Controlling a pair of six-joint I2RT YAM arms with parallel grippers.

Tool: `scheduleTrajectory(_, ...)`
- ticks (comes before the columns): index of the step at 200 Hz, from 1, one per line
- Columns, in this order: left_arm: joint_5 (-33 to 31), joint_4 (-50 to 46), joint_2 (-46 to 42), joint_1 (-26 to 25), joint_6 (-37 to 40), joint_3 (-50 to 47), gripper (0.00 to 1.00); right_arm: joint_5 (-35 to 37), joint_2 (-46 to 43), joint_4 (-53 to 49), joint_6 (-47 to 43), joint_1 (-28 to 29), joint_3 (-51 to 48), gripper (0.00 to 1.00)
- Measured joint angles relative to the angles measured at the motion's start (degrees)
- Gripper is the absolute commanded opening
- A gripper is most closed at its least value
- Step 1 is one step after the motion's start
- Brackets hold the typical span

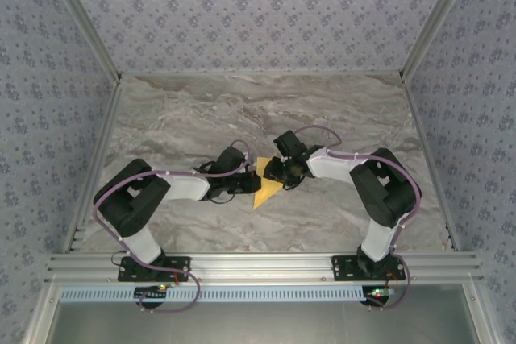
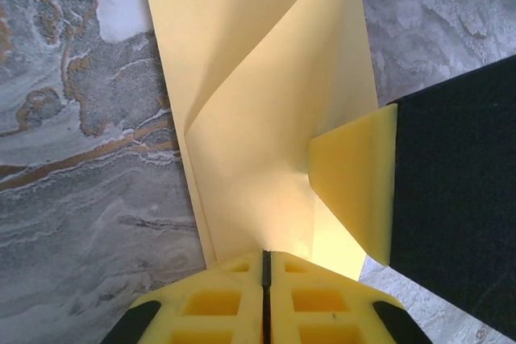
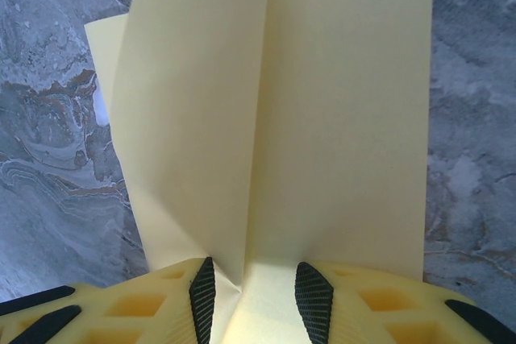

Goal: Fold a paper plane with a square sheet of paper (pick it up from the middle)

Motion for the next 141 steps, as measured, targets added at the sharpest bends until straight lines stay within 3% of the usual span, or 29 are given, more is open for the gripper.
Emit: scheduleTrajectory(141,0.0,-0.4,0.9,0.2,1.4,0.7,0.03,0.8,-0.3,0.1,1.1,0.0,-0.5,0.33)
